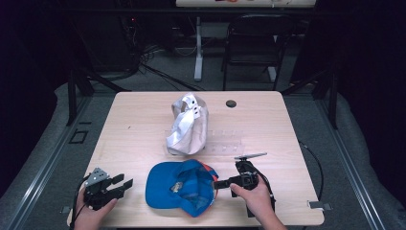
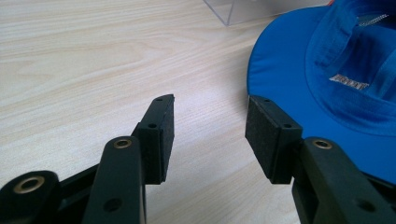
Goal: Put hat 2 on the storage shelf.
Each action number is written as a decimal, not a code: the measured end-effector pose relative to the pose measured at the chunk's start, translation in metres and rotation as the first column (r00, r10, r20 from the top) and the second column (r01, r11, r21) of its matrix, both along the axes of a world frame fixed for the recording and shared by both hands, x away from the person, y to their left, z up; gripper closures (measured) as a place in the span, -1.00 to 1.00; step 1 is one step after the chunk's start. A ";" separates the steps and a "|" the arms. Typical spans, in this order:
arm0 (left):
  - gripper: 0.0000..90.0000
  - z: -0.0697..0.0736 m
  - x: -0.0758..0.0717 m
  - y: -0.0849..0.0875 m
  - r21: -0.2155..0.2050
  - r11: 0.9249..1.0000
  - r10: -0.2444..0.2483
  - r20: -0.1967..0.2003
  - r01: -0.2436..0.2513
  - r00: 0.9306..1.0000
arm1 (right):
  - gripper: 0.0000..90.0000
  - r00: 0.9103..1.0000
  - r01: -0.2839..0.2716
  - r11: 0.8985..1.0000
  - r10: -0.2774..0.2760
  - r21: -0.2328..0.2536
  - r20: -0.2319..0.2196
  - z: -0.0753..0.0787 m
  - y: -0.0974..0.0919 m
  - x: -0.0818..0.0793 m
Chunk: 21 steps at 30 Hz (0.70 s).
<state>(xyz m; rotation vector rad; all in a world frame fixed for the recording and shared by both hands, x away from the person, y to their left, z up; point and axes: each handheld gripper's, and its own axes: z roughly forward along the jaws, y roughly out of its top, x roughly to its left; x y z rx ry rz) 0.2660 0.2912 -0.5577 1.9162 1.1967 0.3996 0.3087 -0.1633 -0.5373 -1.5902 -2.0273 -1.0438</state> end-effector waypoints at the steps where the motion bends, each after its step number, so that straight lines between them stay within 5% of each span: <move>1: 0.17 0.000 0.000 0.000 0.003 1.000 -0.005 -0.006 0.005 1.000 | 0.74 1.000 0.006 1.000 -0.006 -0.001 -0.002 0.001 0.000 0.000; 18: 0.17 -0.001 0.000 0.000 -0.003 1.000 -0.005 0.001 0.005 1.000 | 0.74 1.000 0.004 0.992 -0.007 -0.129 -0.019 0.051 -0.026 0.014; 19: 0.17 -0.001 0.000 -0.001 -0.003 1.000 -0.005 0.001 0.005 1.000 | 0.74 0.999 -0.030 0.990 0.026 -0.139 -0.027 0.053 -0.029 0.015; 21: 0.16 -0.001 0.000 -0.001 -0.004 1.000 -0.005 0.000 0.005 1.000 | 0.74 0.999 0.004 0.990 -0.009 -0.139 -0.040 0.058 -0.029 0.015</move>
